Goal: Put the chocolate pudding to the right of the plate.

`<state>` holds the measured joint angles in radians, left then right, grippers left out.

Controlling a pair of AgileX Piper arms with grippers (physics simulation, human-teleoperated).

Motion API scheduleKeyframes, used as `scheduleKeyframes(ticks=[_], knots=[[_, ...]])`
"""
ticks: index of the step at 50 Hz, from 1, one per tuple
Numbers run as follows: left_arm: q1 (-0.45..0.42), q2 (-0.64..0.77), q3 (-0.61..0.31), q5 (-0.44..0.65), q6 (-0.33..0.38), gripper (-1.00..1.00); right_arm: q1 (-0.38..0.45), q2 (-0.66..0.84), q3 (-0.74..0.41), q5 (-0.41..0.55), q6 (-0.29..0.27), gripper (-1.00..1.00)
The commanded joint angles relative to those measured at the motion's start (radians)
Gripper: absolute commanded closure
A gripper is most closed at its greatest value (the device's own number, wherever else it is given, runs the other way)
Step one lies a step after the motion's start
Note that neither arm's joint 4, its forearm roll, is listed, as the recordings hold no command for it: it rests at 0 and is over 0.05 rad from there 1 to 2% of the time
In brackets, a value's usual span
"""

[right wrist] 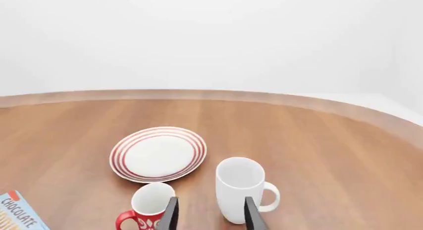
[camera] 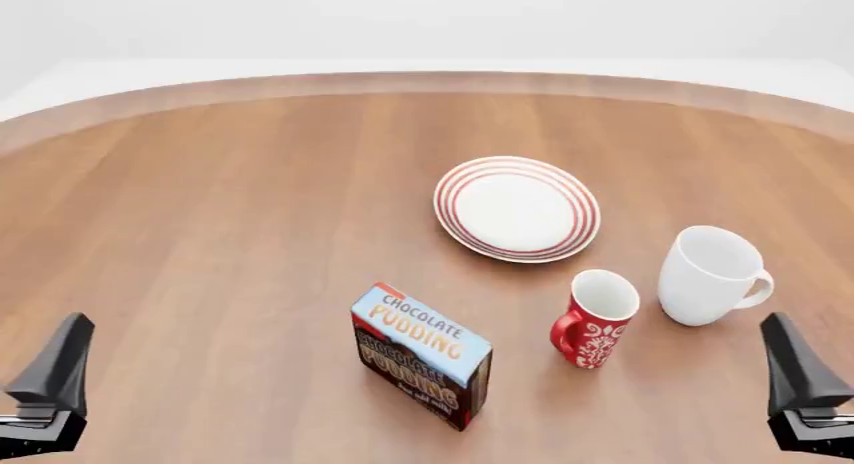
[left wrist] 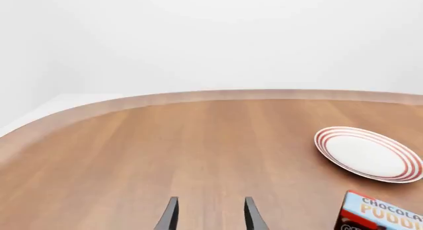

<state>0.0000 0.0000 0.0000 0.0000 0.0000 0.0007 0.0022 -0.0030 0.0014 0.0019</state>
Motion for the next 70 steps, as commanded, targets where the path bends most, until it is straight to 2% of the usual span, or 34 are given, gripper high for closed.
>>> scheduleKeyframes(ticks=[1,11,12,13,14,15,17,18,19,20,21,24,27,29,30,32,33,34,39,45,51,58,63,67,70], knots=[[0.000,0.000,0.000,0.000,0.000,-1.00,0.008,0.000,-0.006,0.011,0.000,-1.00],[0.000,0.000,0.000,0.000,0.000,-1.00,0.000,0.011,-0.029,0.045,0.009,-1.00],[0.000,0.000,0.000,0.000,0.000,-1.00,0.001,0.014,-0.048,0.061,-0.043,-1.00],[0.000,0.000,0.000,0.000,0.000,-1.00,-0.011,0.011,-0.085,0.098,0.009,-1.00],[0.000,0.000,0.000,0.000,0.000,-1.00,-0.008,0.017,-0.106,0.118,0.019,-1.00],[0.000,0.000,0.000,0.000,0.000,-1.00,-0.007,0.031,-0.130,0.132,-0.006,-1.00],[0.000,0.000,0.000,0.000,0.000,-1.00,0.001,0.077,-0.189,0.147,-0.001,-1.00],[0.000,0.000,0.000,0.000,0.000,-1.00,0.018,0.123,-0.219,0.143,-0.012,-1.00],[0.000,0.000,0.000,0.000,0.000,-1.00,0.035,0.158,-0.262,0.154,-0.049,-1.00],[0.000,0.000,0.000,0.000,0.000,-1.00,0.035,0.159,-0.263,0.154,-0.049,-1.00],[0.000,0.000,0.000,0.000,0.000,-1.00,0.061,0.196,-0.322,0.175,-0.055,-1.00],[0.000,0.000,0.000,0.000,0.000,-1.00,0.091,0.256,-0.394,0.194,-0.073,-1.00],[0.000,0.000,0.000,0.000,0.000,-1.00,0.113,0.314,-0.450,0.204,-0.113,-1.00],[0.000,0.000,0.000,0.000,0.000,-1.00,0.135,0.338,-0.496,0.223,-0.096,-1.00],[0.000,0.000,0.000,0.000,0.000,-1.00,0.151,0.352,-0.512,0.228,-0.121,-1.00],[0.000,0.000,0.000,0.000,0.000,-1.00,0.174,0.380,-0.550,0.245,-0.124,-1.00],[0.000,0.000,0.000,0.000,0.000,-1.00,0.191,0.405,-0.578,0.258,-0.151,-1.00],[0.000,0.000,0.000,0.000,0.000,-1.00,0.204,0.419,-0.597,0.269,-0.155,-1.00],[0.000,0.000,0.000,0.000,0.000,-1.00,0.243,0.463,-0.667,0.306,-0.186,-1.00],[0.000,0.000,0.000,0.000,0.000,-1.00,0.288,0.508,-0.737,0.357,-0.190,-1.00],[0.000,0.000,0.000,0.000,0.000,-1.00,0.370,0.568,-0.839,0.421,-0.198,-1.00],[0.000,0.000,0.000,0.000,0.000,-1.00,0.453,0.678,-0.893,0.440,-0.218,-1.00],[0.000,0.000,0.000,0.000,0.000,-1.00,0.486,0.717,-0.927,0.464,-0.254,-1.00],[0.000,0.000,0.000,0.000,0.000,-1.00,0.516,0.745,-0.979,0.498,-0.249,-1.00],[0.000,0.000,0.000,0.000,0.000,-1.00,0.534,0.764,-0.995,0.506,-0.276,-1.00]])
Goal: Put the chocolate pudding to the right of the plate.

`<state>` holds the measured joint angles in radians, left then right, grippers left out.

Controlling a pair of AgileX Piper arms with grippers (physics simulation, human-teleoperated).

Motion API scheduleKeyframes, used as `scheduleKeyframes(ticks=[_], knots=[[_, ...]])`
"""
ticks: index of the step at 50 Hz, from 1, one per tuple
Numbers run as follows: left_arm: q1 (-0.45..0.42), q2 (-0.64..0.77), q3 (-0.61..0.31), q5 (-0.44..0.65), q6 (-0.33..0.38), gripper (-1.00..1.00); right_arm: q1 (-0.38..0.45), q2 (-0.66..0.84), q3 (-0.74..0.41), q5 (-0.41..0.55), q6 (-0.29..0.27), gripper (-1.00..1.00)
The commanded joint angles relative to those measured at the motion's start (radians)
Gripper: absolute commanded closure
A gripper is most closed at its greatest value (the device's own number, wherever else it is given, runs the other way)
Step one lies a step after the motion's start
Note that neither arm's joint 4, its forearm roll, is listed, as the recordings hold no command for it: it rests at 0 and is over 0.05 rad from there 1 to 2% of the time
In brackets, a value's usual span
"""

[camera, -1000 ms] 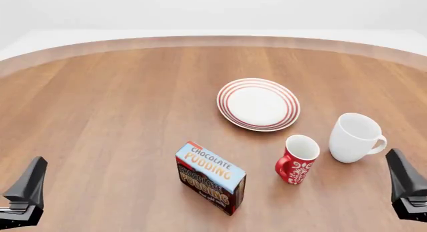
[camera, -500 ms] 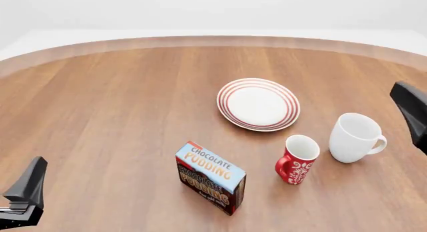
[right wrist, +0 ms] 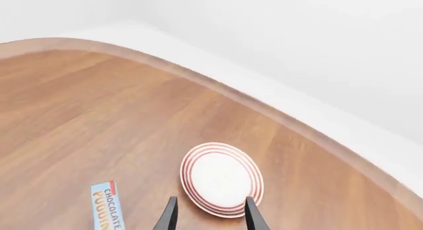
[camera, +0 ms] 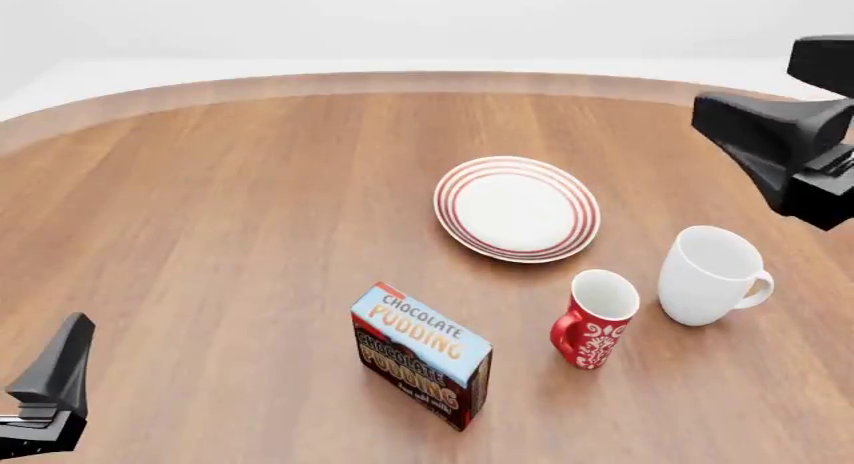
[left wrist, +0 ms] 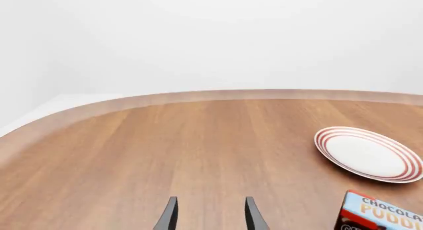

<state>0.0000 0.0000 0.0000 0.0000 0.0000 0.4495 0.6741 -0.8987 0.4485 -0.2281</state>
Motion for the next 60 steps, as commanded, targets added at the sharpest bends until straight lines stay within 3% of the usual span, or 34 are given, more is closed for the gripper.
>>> scheduleKeyframes(ticks=[1,23,35,37,41,47,52,54,60], knots=[[0.000,0.000,0.000,0.000,0.000,-1.00,0.085,0.095,-0.105,0.059,-0.041,-1.00],[0.000,0.000,0.000,0.000,0.000,-1.00,0.113,0.114,-0.050,0.098,-0.088,-1.00],[0.000,0.000,0.000,0.000,0.000,-1.00,0.178,0.213,-0.039,0.088,-0.053,-1.00],[0.000,0.000,0.000,0.000,0.000,-1.00,0.180,0.219,-0.037,0.091,-0.097,-1.00],[0.000,0.000,0.000,0.000,0.000,-1.00,0.195,0.253,-0.044,0.099,-0.104,-1.00],[0.000,0.000,0.000,0.000,0.000,-1.00,0.246,0.316,-0.048,0.103,-0.082,-1.00],[0.000,0.000,0.000,0.000,0.000,-1.00,0.255,0.329,-0.056,0.113,-0.095,-1.00],[0.000,0.000,0.000,0.000,0.000,-1.00,0.263,0.339,-0.074,0.123,-0.058,-1.00],[0.000,0.000,0.000,0.000,0.000,-1.00,0.265,0.341,-0.064,0.125,-0.052,-1.00]])
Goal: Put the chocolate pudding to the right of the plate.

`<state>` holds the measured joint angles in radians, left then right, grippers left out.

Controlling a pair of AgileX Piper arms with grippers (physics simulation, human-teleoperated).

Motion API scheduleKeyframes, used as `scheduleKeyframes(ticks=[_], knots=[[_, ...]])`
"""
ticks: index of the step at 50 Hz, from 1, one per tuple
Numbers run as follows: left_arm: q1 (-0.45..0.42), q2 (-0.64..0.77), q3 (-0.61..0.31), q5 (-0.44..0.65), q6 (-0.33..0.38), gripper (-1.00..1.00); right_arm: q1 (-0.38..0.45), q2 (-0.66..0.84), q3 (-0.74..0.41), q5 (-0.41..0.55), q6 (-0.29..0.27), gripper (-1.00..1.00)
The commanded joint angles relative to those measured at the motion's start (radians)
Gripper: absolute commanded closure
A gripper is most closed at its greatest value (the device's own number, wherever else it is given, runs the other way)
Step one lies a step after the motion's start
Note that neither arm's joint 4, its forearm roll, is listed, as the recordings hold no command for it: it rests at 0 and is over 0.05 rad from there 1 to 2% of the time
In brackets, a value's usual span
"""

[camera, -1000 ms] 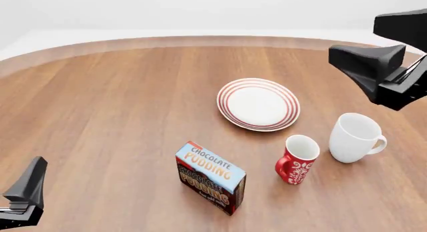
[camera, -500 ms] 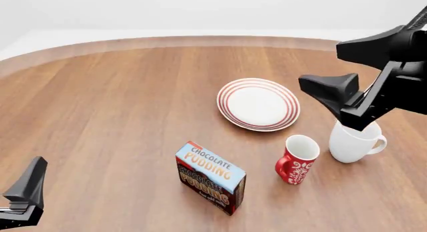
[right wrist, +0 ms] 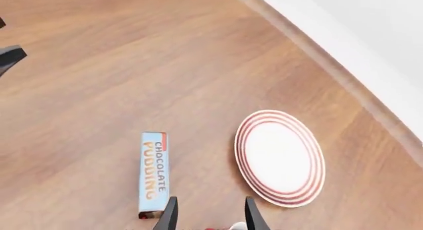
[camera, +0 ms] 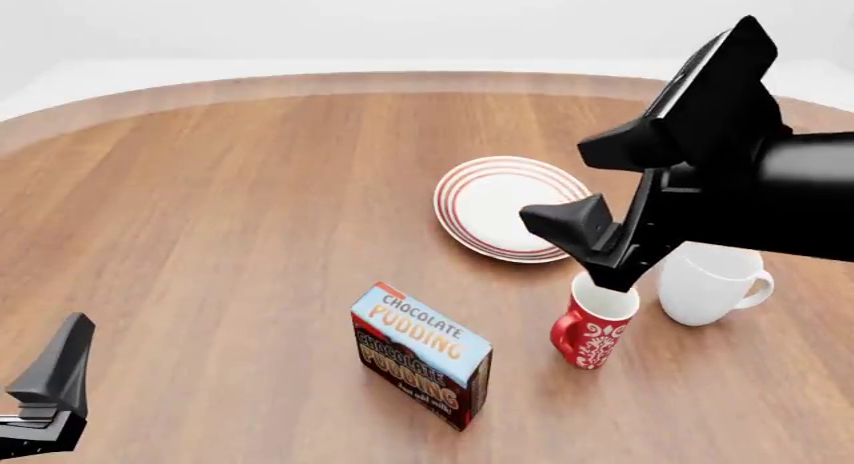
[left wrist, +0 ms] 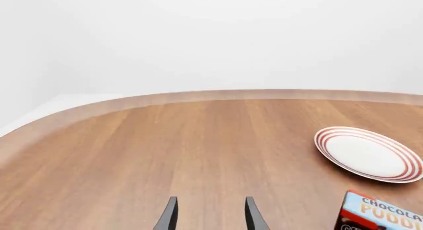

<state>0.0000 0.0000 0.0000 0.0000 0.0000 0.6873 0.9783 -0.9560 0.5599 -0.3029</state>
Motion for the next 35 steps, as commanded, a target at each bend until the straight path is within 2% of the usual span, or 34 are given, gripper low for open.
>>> scheduleKeyframes(ticks=[1,17,23,35], knots=[[0.000,0.000,0.000,0.000,0.000,-1.00,0.026,0.037,0.000,0.011,0.024,-1.00],[0.000,0.000,0.000,0.000,0.000,-1.00,0.076,0.078,0.030,-0.030,0.071,-1.00],[0.000,0.000,0.000,0.000,0.000,-1.00,0.105,0.097,0.048,-0.058,0.112,-1.00],[0.000,0.000,0.000,0.000,0.000,-1.00,0.134,0.169,0.047,-0.089,0.126,-1.00]])
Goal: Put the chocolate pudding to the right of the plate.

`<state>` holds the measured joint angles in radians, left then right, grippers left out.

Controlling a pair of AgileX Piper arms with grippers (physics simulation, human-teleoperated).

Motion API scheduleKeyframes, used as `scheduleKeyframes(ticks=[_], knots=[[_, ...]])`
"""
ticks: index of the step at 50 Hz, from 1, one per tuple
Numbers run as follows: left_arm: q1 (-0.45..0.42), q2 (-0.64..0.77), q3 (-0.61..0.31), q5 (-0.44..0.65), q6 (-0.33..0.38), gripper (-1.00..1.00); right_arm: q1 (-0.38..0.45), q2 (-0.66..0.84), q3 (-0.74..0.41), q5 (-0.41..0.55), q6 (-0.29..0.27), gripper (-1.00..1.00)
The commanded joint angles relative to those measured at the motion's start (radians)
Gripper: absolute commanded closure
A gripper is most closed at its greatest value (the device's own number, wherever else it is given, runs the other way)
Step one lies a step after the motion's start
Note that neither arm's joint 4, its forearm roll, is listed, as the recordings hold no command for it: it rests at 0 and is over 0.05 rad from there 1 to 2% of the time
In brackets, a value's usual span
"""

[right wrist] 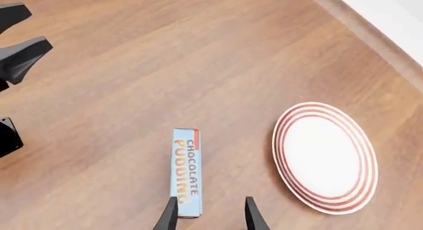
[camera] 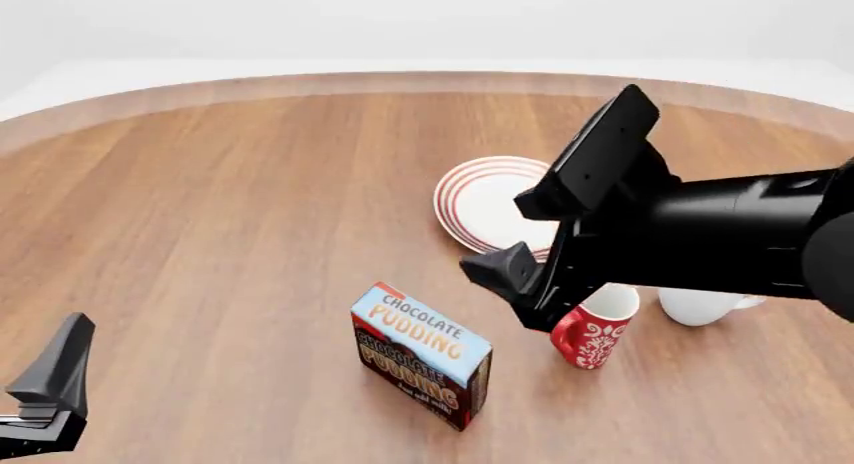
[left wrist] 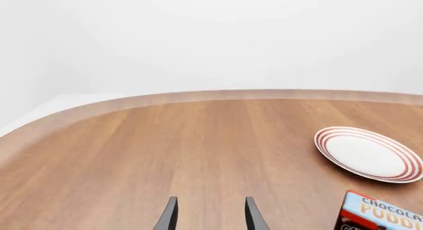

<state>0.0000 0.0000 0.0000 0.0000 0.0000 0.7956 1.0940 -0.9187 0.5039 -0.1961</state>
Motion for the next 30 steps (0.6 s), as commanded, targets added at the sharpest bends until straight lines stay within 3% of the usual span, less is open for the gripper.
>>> scheduleKeyframes(ticks=[1,30], knots=[[0.000,0.000,0.000,0.000,0.000,-1.00,0.026,0.053,0.010,-0.033,0.020,-1.00],[0.000,0.000,0.000,0.000,0.000,-1.00,0.058,0.146,0.075,-0.171,0.096,-1.00]])
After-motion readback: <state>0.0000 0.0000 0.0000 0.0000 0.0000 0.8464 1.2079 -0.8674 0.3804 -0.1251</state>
